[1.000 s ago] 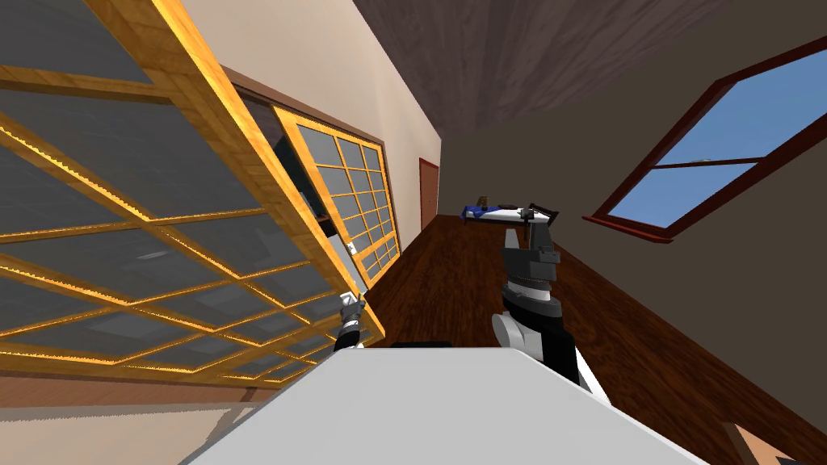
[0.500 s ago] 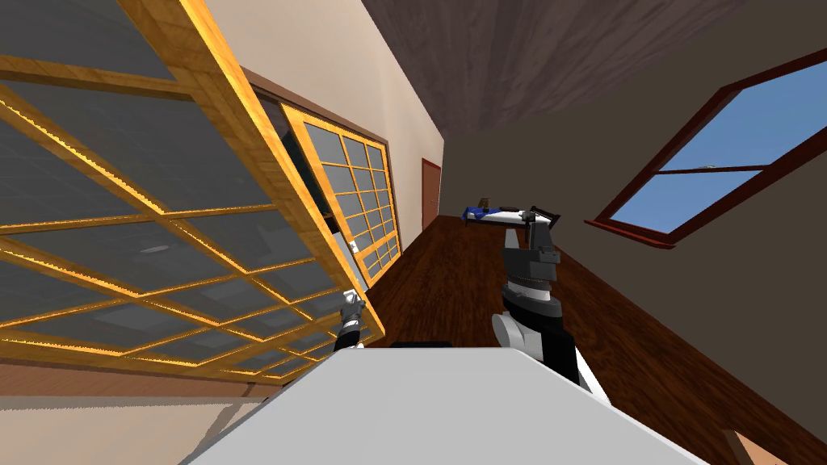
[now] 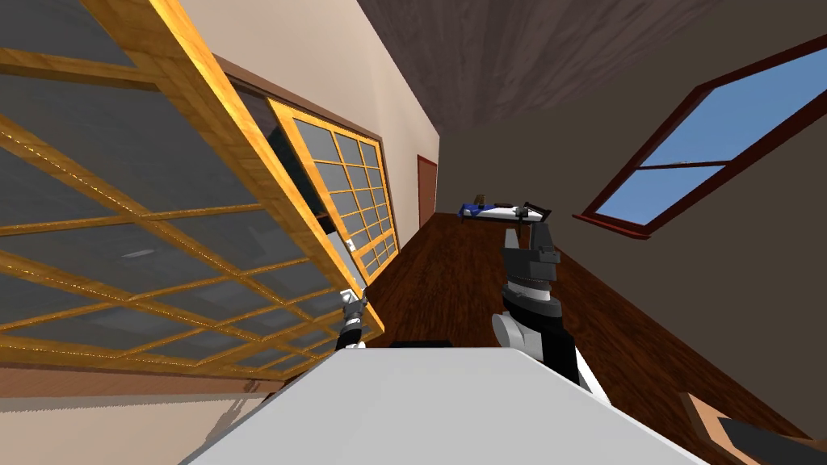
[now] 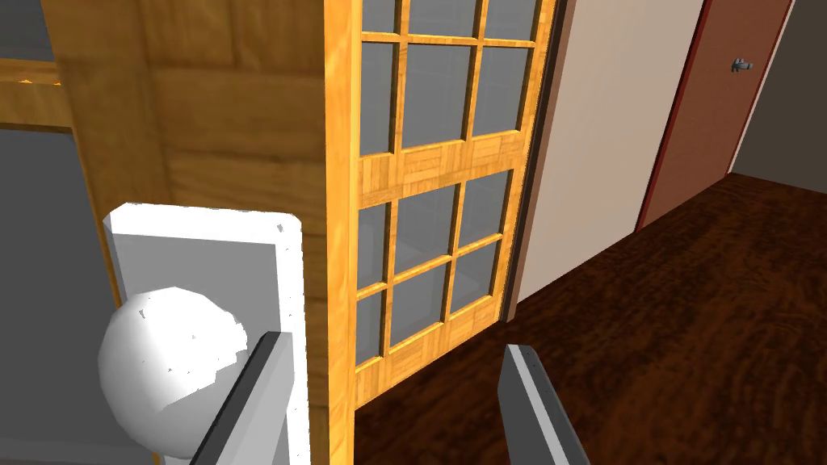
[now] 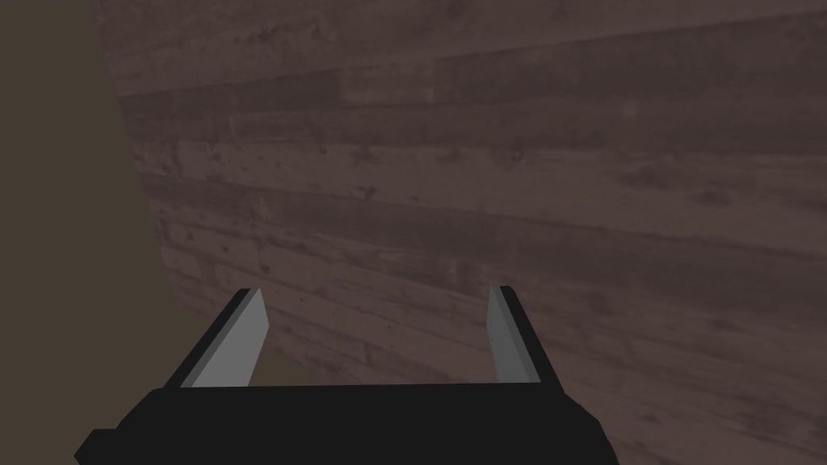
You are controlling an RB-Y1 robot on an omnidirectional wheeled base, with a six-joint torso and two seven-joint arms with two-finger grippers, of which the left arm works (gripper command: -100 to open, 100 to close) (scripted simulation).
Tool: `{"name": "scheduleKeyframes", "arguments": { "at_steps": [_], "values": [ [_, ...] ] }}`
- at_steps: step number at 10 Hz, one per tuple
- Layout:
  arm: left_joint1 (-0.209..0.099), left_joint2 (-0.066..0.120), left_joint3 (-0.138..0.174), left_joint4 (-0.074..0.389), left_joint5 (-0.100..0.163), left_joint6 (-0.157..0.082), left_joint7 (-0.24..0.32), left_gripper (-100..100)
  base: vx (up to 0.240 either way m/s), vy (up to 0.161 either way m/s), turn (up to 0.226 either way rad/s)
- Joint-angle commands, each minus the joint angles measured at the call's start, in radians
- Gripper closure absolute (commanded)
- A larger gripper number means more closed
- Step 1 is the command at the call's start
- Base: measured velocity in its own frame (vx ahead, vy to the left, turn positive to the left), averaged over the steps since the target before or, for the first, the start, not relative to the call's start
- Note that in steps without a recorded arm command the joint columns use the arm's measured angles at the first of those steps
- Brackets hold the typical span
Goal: Pull the door open
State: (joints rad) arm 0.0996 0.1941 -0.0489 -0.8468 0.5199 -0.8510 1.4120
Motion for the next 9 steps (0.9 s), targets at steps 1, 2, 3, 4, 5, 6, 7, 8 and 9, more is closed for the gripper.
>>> {"name": "scheduleKeyframes", "arguments": {
  "at_steps": [1, 2, 3, 4, 5, 6, 7, 8, 9],
  "values": [
    [0.019, 0.01, 0.002, -0.007, 0.001, 0.011, 0.003, -100, -0.213, -0.031, 0.009],
    [0.021, 0.013, -0.004, -0.011, -0.001, 0.015, 0.008, -100, -0.21, -0.033, 0.031],
    [0.024, 0.017, -0.009, -0.016, -0.004, 0.019, 0.011, -100, -0.2, -0.022, -0.006],
    [0.026, 0.02, -0.013, -0.019, -0.006, 0.022, 0.015, -100, -0.203, 0.002, -0.001],
    [0.028, 0.022, -0.017, -0.022, -0.008, 0.026, 0.018, -100, -0.195, 0.01, -0.008],
    [0.024, 0.006, -0.027, -0.028, -0.011, 0.031, 0.013, -100, -0.086, -0.016, -0.042],
    [0.033, 0.03, -0.026, -0.023, -0.008, 0.028, 0.039, -100, -0.021, 0.017, -0.175],
    [0.034, 0.035, -0.024, -0.022, -0.006, 0.027, 0.043, -100, -0.016, 0.063, -0.122],
    [0.034, 0.035, -0.024, -0.022, -0.006, 0.027, 0.043, -100, 0.006, 0.044, -0.024]
  ]
}}
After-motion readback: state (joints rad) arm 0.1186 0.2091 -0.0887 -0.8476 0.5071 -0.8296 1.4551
